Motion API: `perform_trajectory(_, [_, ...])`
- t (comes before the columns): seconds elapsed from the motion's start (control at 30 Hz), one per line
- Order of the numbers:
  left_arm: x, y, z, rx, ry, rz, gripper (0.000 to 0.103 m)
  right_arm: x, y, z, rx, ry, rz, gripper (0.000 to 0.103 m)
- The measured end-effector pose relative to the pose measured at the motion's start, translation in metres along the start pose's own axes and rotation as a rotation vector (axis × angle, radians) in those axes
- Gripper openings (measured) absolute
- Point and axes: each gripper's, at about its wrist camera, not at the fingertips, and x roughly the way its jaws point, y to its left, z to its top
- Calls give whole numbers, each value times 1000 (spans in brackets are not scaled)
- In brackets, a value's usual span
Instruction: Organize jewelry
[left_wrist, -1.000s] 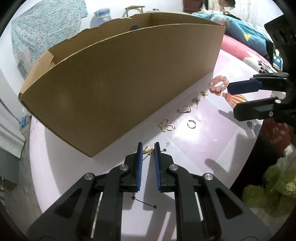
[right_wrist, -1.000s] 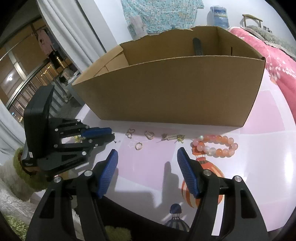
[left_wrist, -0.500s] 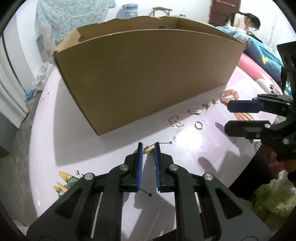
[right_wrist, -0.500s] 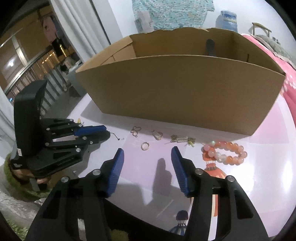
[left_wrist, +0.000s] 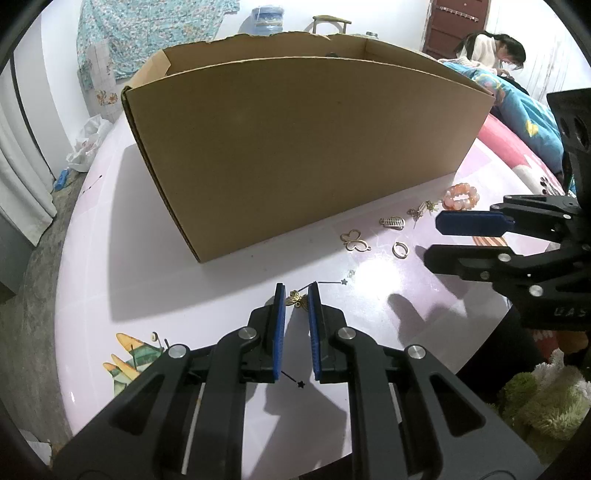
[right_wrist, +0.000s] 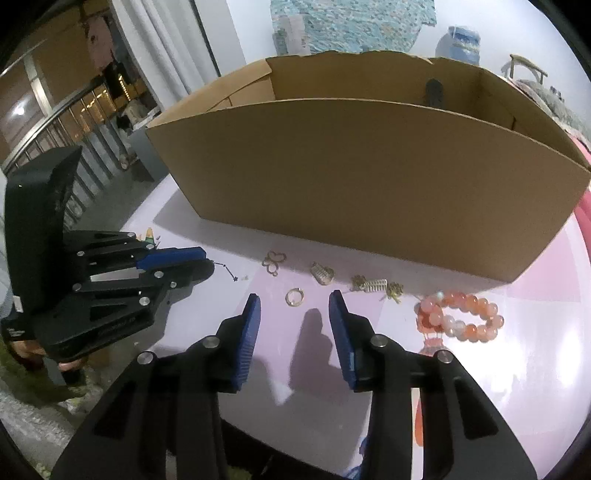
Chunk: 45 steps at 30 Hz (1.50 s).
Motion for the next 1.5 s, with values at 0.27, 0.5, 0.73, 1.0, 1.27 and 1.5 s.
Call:
perform_trajectory(0.27, [-2, -1, 1, 2, 3, 1, 11, 11, 13, 13, -127, -27, 2, 36])
perform_trajectory(0.5, [-1, 1, 1, -6, 2, -3, 11, 30, 9, 26, -206, -1, 27, 36])
perform_trajectory(0.73, [0, 4, 1, -19, 0, -13, 11, 37, 19, 20, -265, 16, 6, 28])
perform_trajectory(1.0, [-1, 5, -1, -25, -5, -21, 11, 32, 26, 20, -205, 26, -35, 24])
perform_trajectory(1.27, [-2, 8, -2, -30, -9, -29, 11, 33, 37, 23, -141, 12, -78, 23])
perform_trajectory(1.5, [-3, 11, -3, -32, -11, -33, 11, 34, 35, 25, -139, 19, -68, 15])
